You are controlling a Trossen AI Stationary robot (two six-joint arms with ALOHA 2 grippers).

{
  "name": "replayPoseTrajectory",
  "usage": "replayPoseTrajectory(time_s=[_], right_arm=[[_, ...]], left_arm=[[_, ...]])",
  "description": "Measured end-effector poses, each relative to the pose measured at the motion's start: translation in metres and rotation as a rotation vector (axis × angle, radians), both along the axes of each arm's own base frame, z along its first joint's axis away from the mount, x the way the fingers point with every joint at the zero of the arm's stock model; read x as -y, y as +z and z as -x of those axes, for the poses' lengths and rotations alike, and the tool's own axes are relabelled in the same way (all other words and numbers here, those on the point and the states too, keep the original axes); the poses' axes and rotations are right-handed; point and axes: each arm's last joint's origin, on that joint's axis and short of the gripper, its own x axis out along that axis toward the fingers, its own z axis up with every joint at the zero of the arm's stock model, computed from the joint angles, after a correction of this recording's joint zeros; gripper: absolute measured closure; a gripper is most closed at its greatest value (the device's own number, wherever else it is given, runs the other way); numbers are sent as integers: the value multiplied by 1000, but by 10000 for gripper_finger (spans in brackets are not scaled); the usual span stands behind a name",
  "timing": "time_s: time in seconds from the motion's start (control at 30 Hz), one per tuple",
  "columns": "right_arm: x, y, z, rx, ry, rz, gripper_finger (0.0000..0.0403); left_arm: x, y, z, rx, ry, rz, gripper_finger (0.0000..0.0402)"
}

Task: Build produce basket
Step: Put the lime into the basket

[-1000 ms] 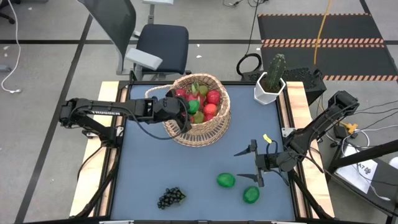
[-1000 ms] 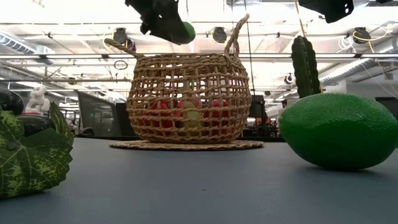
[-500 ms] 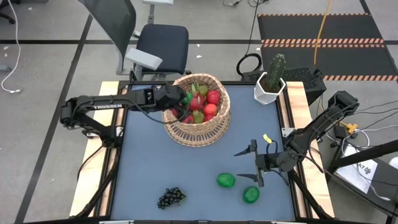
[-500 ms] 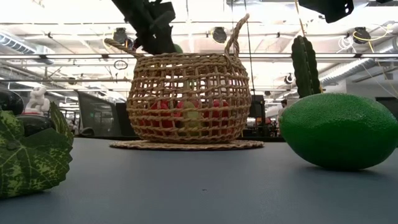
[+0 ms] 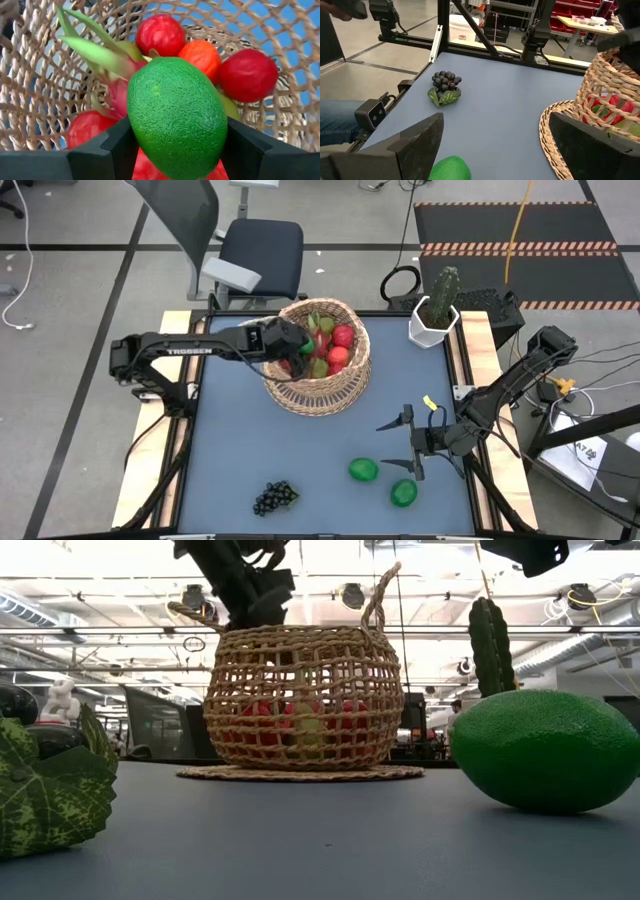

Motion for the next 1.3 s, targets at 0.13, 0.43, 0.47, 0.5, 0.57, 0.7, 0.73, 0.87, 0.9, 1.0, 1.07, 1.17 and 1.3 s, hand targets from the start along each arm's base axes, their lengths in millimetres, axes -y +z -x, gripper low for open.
replayPoseTrajectory(time_s=[0.13,0.43,0.47,0.5,0.57,0.7,0.73,0.87,0.9,1.0,1.07,1.17,1.3], right_arm=[[0,0,0,0,0,0,44],[0,0,0,0,1,2,44],[0,0,0,0,1,3,44],[0,0,0,0,1,3,44],[0,0,0,0,1,3,44],[0,0,0,0,1,3,44],[0,0,0,0,1,3,44],[0,0,0,0,1,3,44],[0,0,0,0,1,3,44],[0,0,0,0,1,3,44],[0,0,0,0,1,3,44],[0,0,0,0,1,3,44],[0,0,0,-1,0,-1,44]], left_arm=[[-3,-7,-3,-29,8,7,172],[-6,-16,-6,-61,16,21,172],[-6,-16,-6,-66,16,17,171],[-6,-16,-6,-68,19,9,170],[-6,-16,-5,-73,22,-7,162],[-6,-16,-6,-72,21,-14,120],[-6,-16,-6,-72,20,-14,107],[-6,-16,-6,-71,16,-10,55],[-6,-16,-6,-71,14,-9,44],[-6,-13,-5,-68,13,-11,19],[-6,-5,-7,-50,11,-18,12],[-4,14,-11,2,-4,-37,10],[3,42,-15,62,-44,-67,9]])
